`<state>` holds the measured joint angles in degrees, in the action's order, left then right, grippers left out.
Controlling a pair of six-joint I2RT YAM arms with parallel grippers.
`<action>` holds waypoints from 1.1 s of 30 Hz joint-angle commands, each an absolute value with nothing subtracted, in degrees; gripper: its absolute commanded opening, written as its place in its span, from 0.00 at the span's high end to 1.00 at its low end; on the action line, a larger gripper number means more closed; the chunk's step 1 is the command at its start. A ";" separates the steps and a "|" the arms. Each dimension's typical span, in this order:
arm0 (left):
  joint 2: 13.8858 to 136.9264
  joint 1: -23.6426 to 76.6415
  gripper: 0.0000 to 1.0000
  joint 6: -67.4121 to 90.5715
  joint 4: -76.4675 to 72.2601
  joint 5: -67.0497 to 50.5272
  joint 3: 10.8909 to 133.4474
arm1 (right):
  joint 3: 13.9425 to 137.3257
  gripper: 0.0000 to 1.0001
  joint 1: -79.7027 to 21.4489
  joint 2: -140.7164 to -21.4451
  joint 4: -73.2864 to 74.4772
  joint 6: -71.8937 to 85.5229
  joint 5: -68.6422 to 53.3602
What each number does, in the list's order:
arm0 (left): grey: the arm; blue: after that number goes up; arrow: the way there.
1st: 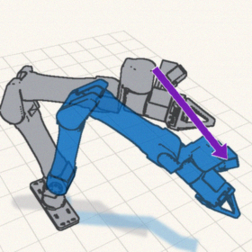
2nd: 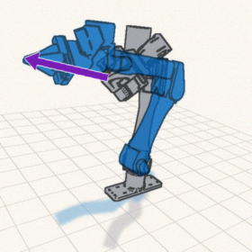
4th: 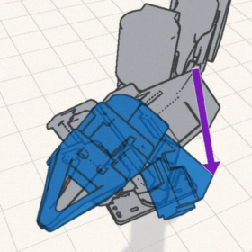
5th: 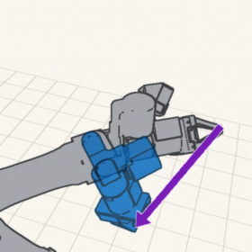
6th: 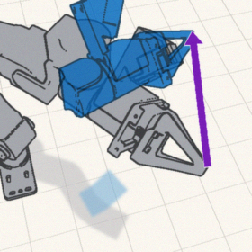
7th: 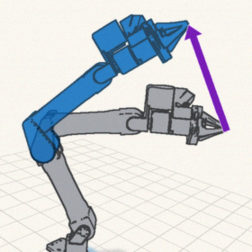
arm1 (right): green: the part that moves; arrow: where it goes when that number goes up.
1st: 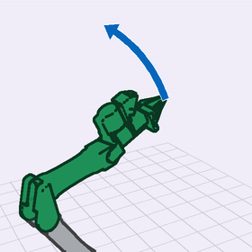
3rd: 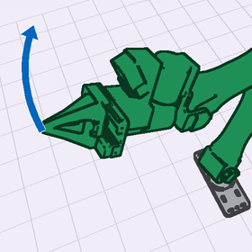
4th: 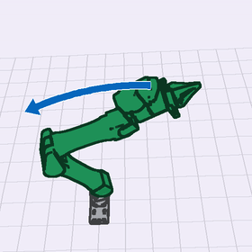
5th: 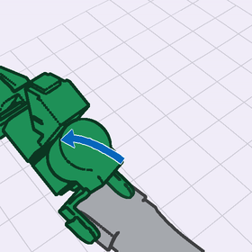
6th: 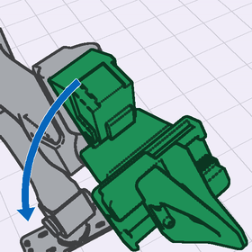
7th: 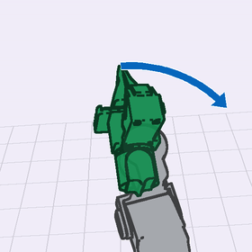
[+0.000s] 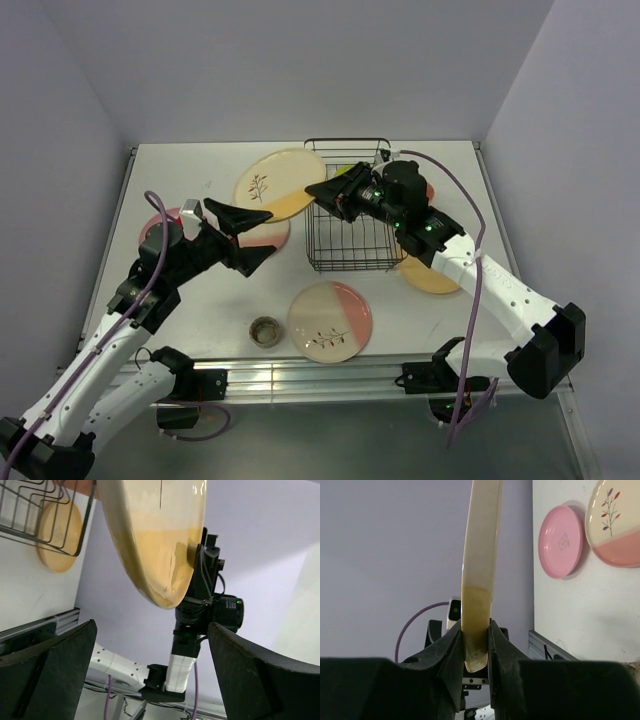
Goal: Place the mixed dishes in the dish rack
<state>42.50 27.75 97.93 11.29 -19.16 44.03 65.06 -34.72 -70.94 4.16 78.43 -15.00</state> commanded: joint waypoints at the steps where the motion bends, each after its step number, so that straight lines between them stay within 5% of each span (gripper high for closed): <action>1: 42.80 26.81 0.01 102.03 1.86 -18.72 42.37 | 66.01 1.00 -34.02 -65.04 -7.21 81.65 -17.58; 10: 44.38 23.73 0.10 109.85 -20.26 -18.72 34.02 | 60.39 1.00 -33.75 -59.59 -8.43 83.84 -19.51; 17: 48.86 22.59 0.27 112.94 -34.18 -18.10 33.13 | 57.22 1.00 -33.66 -57.66 -9.67 84.20 -20.56; 26: 50.89 19.87 0.97 111.01 -34.98 -24.77 35.59 | 57.04 1.00 -33.40 -59.06 -10.63 82.97 -22.15; 31: 52.29 17.40 1.00 98.39 -19.82 -32.16 42.34 | 58.80 1.00 -32.70 -59.59 -8.71 78.76 -23.38; 33: 53.78 17.31 1.00 85.61 -11.47 -34.19 51.03 | 60.46 0.84 -32.52 -60.20 -5.20 74.98 -24.25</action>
<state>53.21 18.13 100.71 -17.93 -29.02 39.48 55.77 -33.32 -61.21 -1.48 81.45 -21.10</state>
